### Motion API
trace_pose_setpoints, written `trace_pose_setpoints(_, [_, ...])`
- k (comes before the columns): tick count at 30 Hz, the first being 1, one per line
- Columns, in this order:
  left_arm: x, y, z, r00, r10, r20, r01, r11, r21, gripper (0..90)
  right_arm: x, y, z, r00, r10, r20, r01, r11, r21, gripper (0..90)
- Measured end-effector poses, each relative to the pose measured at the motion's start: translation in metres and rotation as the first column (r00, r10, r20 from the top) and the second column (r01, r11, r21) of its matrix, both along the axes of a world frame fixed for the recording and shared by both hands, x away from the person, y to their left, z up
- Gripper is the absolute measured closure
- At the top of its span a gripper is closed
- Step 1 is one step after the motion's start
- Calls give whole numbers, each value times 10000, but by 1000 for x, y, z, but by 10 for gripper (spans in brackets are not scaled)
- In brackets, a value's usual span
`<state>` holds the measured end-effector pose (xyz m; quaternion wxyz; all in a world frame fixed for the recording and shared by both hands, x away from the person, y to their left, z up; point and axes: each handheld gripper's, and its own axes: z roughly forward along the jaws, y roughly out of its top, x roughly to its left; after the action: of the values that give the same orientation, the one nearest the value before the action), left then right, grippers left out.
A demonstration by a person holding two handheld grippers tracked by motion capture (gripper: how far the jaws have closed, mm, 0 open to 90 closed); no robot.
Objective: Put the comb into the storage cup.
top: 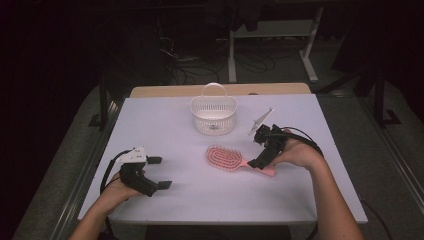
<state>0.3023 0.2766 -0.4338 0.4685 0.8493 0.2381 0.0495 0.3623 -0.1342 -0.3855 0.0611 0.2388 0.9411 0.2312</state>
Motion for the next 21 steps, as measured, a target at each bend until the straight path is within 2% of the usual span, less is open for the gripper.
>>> trace_pose_setpoints(9, [0, -1, 0, 10000, -7, 5, 7, 10000, 59, 0, 3, 6, -3, 9998, 124, -148, -128, 9995, -281, 0])
trace_pose_setpoints(15, [0, -1, 0, 10000, 6, 7, -6, 10000, 7, 0, 6, 9, -3, 9997, 121, -209, -127, 9995, -280, 0])
trace_pose_setpoints(21, [0, -1, 1, 10000, 11, 21, -10, 10000, -21, 0, 8, 14, -3, 9993, 249, -268, -263, 9982, -530, 2])
